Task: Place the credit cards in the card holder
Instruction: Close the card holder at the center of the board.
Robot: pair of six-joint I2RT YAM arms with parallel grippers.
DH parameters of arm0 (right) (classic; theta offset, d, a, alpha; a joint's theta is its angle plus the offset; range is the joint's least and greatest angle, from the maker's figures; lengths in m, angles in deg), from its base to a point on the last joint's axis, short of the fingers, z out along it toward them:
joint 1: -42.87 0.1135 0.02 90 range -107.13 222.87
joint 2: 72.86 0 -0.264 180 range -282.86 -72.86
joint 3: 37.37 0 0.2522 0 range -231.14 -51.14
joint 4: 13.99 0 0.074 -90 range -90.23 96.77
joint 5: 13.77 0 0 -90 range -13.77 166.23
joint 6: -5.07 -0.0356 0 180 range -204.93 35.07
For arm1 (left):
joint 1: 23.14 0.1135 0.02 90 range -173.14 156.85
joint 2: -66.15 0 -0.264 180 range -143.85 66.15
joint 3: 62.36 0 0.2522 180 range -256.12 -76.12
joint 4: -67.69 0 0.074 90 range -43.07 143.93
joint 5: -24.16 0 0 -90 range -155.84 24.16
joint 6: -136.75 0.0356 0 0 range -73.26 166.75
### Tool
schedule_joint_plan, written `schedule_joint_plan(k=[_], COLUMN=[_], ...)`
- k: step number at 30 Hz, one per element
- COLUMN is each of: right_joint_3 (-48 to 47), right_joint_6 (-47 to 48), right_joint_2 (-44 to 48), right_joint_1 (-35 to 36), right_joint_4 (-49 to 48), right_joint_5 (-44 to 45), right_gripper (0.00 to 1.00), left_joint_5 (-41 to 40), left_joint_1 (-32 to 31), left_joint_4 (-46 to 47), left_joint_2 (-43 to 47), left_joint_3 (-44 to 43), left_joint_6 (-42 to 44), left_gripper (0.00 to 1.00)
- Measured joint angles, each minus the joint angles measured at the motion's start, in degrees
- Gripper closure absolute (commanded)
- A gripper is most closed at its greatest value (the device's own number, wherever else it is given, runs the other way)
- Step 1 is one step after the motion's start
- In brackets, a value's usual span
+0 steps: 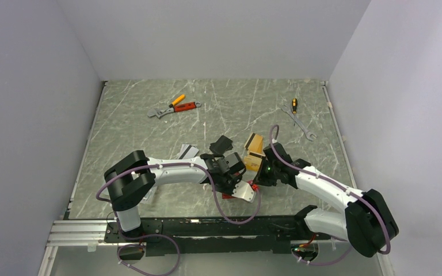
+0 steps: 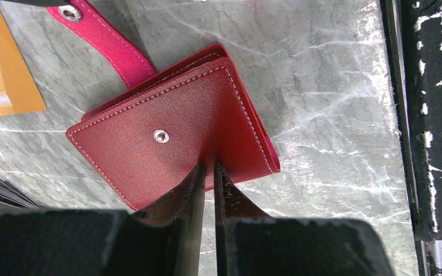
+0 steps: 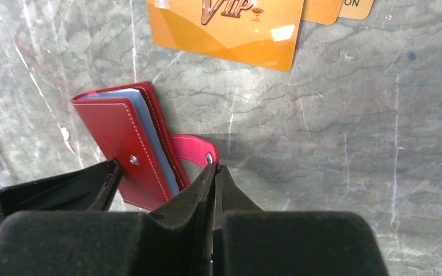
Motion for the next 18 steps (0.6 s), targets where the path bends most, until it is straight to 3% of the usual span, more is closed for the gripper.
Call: schedule_joint_plan(k=[12,18], right_joint_3=[0.0,-0.6], right_joint_6=[-0.4,2.0], right_joint_2=[1.2,-0.9], right_joint_1=[0.0,-0.2], right_joint_4=[-1.9,-5.0], right_joint_5=[-0.3,-5.0], right_gripper=[1.00,1.00], left_joint_5=[-0.3,-0.4], left_joint_1=[-0.2,-0.2], left_joint_4=[0.0,0.0], left_joint_2=[0.0,0.0], left_joint_3=[0.0,0.0], left_joint_6=[0.0,0.0], left_gripper=[0.85,0.85])
